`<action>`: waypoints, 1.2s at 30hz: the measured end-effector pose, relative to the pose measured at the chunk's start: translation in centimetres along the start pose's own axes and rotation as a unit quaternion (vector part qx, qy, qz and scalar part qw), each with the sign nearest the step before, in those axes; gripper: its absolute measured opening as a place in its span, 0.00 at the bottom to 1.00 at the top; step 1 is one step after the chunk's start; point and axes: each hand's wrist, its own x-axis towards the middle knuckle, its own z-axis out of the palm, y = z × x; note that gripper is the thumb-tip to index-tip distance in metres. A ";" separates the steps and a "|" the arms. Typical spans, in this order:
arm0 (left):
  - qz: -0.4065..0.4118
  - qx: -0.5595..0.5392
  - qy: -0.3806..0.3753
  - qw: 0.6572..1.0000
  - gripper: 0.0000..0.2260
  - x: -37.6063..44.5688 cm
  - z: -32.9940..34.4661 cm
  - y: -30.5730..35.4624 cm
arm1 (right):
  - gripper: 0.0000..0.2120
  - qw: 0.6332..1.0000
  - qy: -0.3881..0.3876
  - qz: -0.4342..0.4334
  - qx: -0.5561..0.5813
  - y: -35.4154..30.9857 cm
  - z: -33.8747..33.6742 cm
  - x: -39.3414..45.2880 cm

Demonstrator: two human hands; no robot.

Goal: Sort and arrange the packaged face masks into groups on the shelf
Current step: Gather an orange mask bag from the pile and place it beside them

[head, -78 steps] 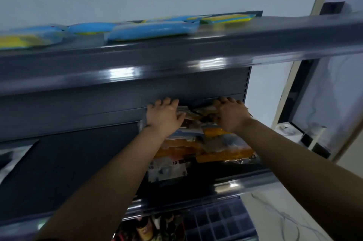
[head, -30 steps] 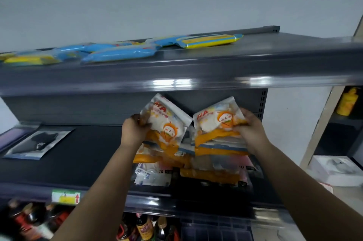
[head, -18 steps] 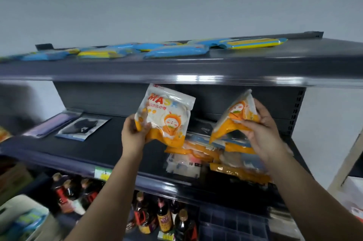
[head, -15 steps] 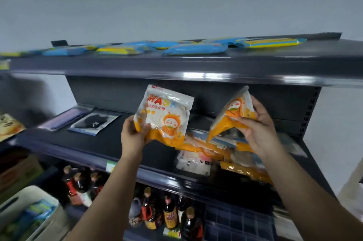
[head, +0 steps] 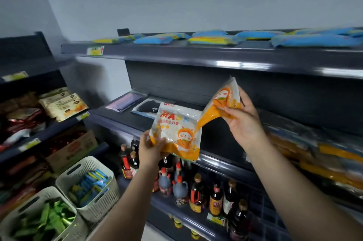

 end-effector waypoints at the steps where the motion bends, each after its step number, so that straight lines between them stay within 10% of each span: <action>1: -0.008 -0.005 0.004 1.000 0.13 0.4 -1.0 0.1 | 0.33 1.000 -0.002 -0.001 0.005 0.7 1.1 0.1; 17: -0.002 -0.076 -0.024 0.997 0.12 4.9 -9.3 0.4 | 0.26 0.937 0.145 0.031 -0.316 13.4 7.3 -0.2; 36: -0.084 -0.063 -0.089 0.991 0.07 14.7 -0.2 -1.0 | 0.15 0.902 0.313 0.071 -0.288 17.7 -0.2 9.6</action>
